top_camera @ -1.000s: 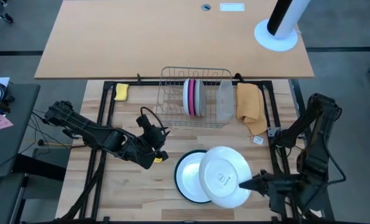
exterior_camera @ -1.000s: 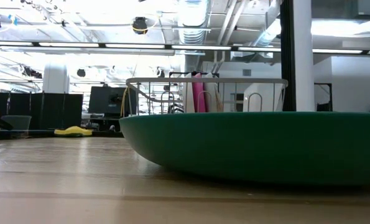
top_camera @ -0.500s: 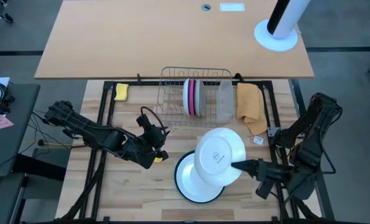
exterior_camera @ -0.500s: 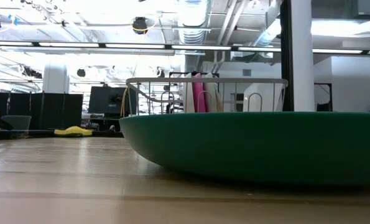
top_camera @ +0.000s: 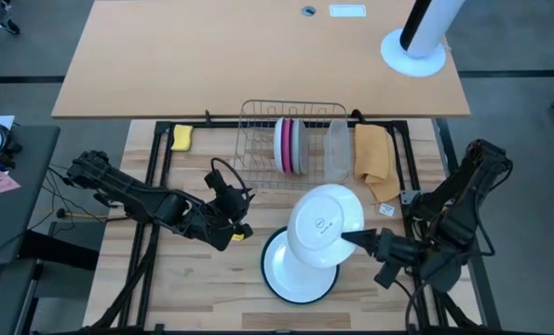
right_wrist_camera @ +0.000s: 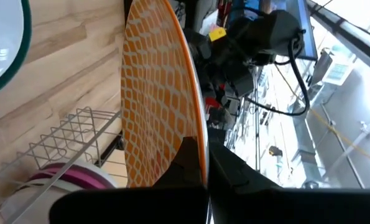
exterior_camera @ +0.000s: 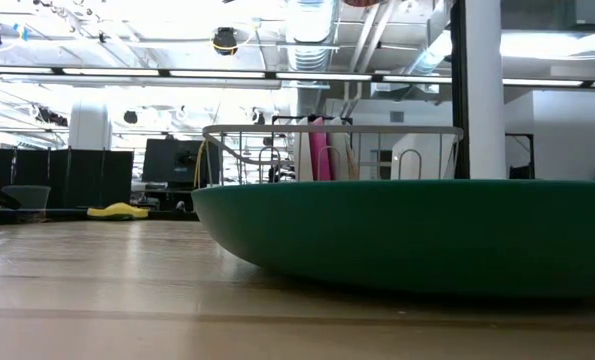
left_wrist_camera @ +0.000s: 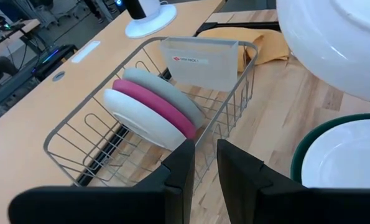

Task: Sort dishes
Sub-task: Put the orange plate into the dish rack

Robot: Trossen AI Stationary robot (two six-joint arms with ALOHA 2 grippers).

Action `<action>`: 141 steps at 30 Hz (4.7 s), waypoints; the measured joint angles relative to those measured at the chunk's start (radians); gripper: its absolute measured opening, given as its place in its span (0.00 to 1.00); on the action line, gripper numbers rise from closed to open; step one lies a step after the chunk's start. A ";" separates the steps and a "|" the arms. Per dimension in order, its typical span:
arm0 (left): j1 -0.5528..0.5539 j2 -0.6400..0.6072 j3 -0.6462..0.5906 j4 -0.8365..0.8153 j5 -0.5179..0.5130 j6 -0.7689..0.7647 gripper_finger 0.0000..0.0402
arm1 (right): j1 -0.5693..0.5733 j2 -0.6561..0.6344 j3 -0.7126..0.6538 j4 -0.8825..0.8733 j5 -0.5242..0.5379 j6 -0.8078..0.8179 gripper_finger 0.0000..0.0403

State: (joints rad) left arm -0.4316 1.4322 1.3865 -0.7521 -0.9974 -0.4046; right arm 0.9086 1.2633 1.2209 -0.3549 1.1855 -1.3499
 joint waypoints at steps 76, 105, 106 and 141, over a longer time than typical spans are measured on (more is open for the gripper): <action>0.064 -0.052 0.000 -0.069 0.032 -0.053 0.16 | -0.847 0.230 0.742 -0.347 -0.452 -0.554 0.00; 0.076 -0.052 -0.050 -0.119 0.043 -0.061 0.16 | -0.912 0.357 0.737 -0.395 -0.427 -0.594 0.00; 0.081 -0.052 -0.050 -0.135 0.051 -0.074 0.16 | -0.912 0.354 0.737 -0.402 -0.424 -0.591 0.00; 0.246 -0.051 -0.200 -0.272 0.134 -0.164 0.16 | -0.972 0.483 0.738 -0.538 -0.562 -0.598 0.00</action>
State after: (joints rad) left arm -0.1853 1.3808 1.1863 -1.0239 -0.8636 -0.5686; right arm -0.0632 1.7464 1.9587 -0.8927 0.6233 -1.9480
